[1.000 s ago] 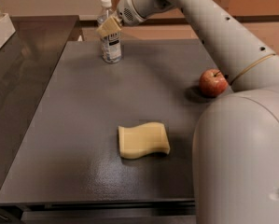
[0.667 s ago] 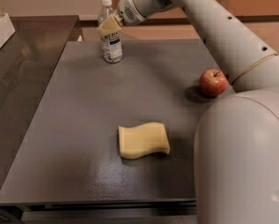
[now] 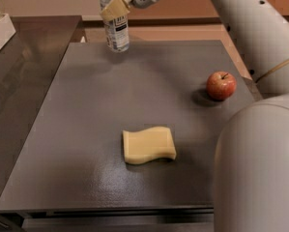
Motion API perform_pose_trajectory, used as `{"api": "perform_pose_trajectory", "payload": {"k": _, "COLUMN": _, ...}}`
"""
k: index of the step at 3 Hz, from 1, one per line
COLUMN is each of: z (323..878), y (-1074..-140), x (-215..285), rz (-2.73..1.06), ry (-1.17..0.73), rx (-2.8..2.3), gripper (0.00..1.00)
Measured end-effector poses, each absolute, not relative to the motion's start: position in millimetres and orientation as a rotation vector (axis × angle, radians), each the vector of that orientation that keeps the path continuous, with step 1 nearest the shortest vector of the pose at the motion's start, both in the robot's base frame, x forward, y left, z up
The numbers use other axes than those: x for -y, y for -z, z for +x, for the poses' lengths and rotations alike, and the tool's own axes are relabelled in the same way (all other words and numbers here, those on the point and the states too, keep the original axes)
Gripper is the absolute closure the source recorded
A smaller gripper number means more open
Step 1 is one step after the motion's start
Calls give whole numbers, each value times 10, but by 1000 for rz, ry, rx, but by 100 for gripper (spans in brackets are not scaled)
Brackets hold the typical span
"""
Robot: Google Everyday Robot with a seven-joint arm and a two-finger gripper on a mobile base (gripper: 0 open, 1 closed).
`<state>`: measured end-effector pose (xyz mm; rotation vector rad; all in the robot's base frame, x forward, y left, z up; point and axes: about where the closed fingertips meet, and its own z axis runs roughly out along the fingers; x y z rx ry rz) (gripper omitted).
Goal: Pick blue plastic bottle
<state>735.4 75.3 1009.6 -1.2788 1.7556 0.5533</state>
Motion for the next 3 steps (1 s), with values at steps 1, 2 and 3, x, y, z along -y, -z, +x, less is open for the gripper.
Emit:
{"api": "perform_pose_trajectory", "payload": {"k": 1, "z": 7119, "y": -10508, "x": -653, "rz": -1310, "ry": -544, "rx": -1689, "gripper": 100}}
{"api": "perform_pose_trajectory", "payload": {"k": 2, "z": 6741, "y": -11049, "x": -424, "rz": -1347, "ry": -541, "rx": -1588, "gripper": 100}}
{"api": "perform_pose_trajectory", "payload": {"k": 3, "z": 6741, "y": -11048, "x": -425, "rz": -1347, "ry": -541, "rx": -1588, "gripper": 100}}
